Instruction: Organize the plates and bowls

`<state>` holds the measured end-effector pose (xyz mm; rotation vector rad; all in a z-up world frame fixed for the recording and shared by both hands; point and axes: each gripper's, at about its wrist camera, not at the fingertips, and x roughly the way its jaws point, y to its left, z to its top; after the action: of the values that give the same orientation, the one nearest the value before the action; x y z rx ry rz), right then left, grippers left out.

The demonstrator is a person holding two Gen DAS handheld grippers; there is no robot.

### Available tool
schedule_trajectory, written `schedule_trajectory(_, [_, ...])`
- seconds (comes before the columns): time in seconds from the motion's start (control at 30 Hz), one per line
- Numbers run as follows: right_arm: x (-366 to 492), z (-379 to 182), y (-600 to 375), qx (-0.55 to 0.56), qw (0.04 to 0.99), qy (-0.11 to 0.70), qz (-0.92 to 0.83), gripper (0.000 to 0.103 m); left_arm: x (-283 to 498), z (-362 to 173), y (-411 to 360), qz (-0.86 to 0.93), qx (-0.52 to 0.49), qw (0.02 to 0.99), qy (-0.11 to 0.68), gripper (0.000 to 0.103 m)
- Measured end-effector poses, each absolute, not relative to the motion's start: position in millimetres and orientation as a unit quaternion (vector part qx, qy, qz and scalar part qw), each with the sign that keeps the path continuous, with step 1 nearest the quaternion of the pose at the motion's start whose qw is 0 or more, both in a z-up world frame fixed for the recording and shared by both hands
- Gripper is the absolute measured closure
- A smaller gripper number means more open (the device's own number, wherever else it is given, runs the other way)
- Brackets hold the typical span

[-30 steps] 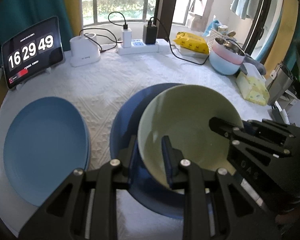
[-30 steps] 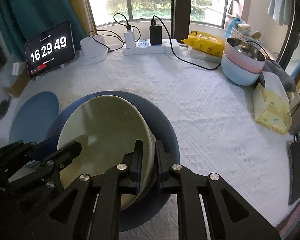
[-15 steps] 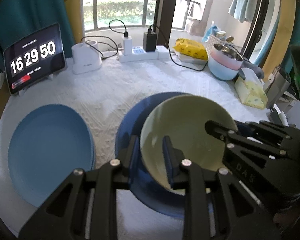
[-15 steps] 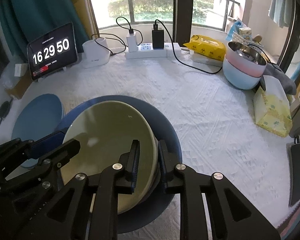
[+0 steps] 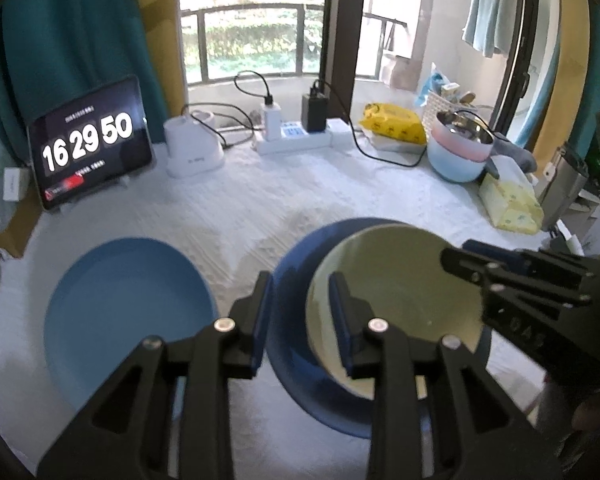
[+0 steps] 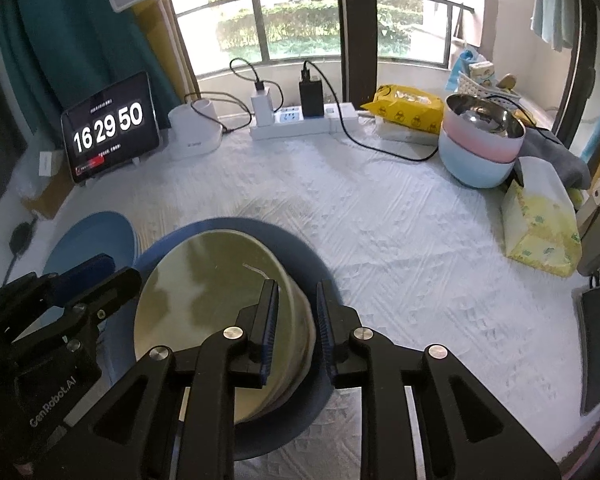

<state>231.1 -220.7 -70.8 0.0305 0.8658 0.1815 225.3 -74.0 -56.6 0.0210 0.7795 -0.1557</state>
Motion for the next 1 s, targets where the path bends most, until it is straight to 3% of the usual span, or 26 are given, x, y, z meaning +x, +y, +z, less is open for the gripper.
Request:
schedule_trajectory(0.43, [227, -57, -246, 0.013, 0.920, 0.382, 0.085, 0.060, 228, -55, -51, -0.049, 0.002, 0.927, 0.371, 0.059])
schedule_trajectory(1.0, [229, -84, -277, 0.053, 0.911, 0.396, 0.105, 0.058, 229, -80, -40, -0.054, 0.002, 0.917, 0.396, 0.059])
